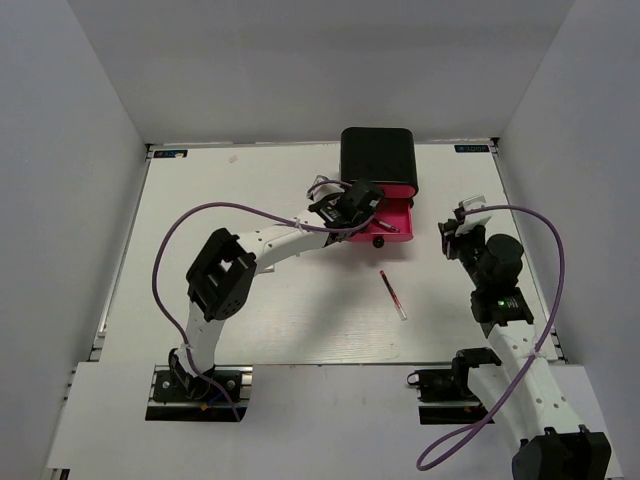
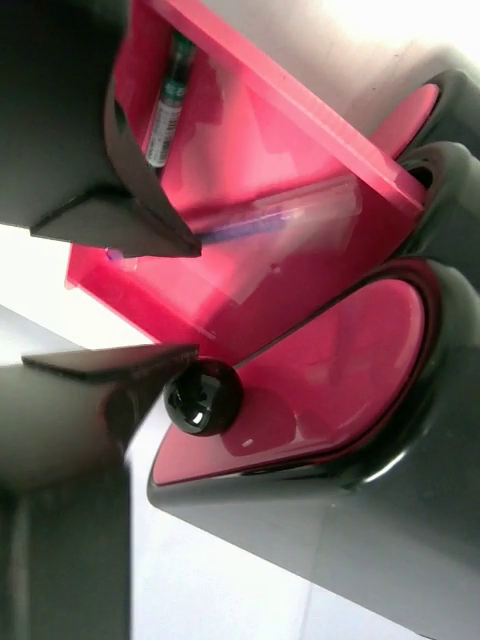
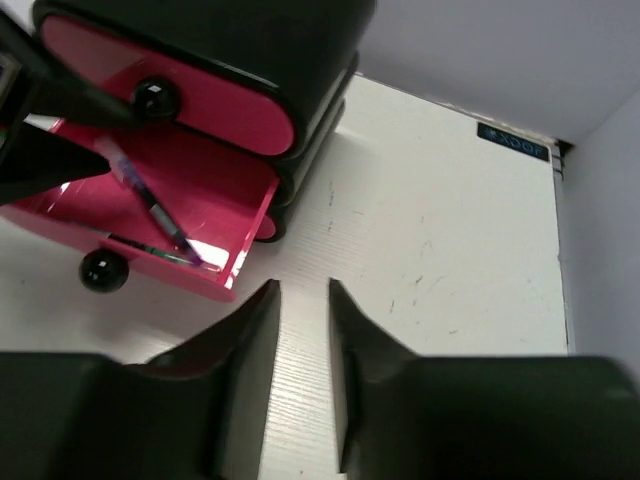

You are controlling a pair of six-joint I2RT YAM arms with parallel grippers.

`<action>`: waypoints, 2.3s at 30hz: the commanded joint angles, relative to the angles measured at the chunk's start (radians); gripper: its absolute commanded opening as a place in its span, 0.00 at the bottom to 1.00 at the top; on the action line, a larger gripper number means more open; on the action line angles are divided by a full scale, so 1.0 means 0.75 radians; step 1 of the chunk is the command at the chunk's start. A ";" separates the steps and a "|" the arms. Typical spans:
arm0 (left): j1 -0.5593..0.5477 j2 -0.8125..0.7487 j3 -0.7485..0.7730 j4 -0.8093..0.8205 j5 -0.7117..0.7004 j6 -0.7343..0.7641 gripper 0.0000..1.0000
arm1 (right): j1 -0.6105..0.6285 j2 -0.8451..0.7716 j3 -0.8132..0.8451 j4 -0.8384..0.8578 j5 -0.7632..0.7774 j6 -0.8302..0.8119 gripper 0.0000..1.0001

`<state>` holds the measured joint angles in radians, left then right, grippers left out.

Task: Sort the stationery into containers
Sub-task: Place the stationery into the container, then grab a piece of stationery with the right arm

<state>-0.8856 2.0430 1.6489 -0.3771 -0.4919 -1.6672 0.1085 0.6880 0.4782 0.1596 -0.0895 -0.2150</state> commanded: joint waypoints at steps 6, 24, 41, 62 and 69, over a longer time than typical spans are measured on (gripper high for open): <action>-0.003 -0.132 -0.002 -0.029 -0.013 0.014 0.59 | -0.008 0.007 0.023 -0.135 -0.414 -0.149 0.57; 0.015 -1.142 -1.005 0.282 0.126 0.983 0.99 | 0.229 0.383 0.105 -0.661 -0.544 -0.603 0.53; 0.015 -1.918 -1.399 -0.123 -0.048 1.358 0.99 | 0.567 0.790 0.162 -0.518 0.041 -0.241 0.62; 0.015 -1.998 -1.344 -0.213 0.014 1.485 0.99 | 0.624 0.823 0.311 -0.841 -0.343 -0.642 0.06; 0.015 -1.998 -1.356 -0.201 0.040 1.485 0.99 | 0.610 0.688 0.652 -0.800 -0.349 -0.722 0.00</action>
<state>-0.8764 0.5461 0.6048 -0.5255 -0.4797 -0.5648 0.5709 1.2640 0.8471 -0.4808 -0.3195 -0.7082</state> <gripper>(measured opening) 0.992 0.139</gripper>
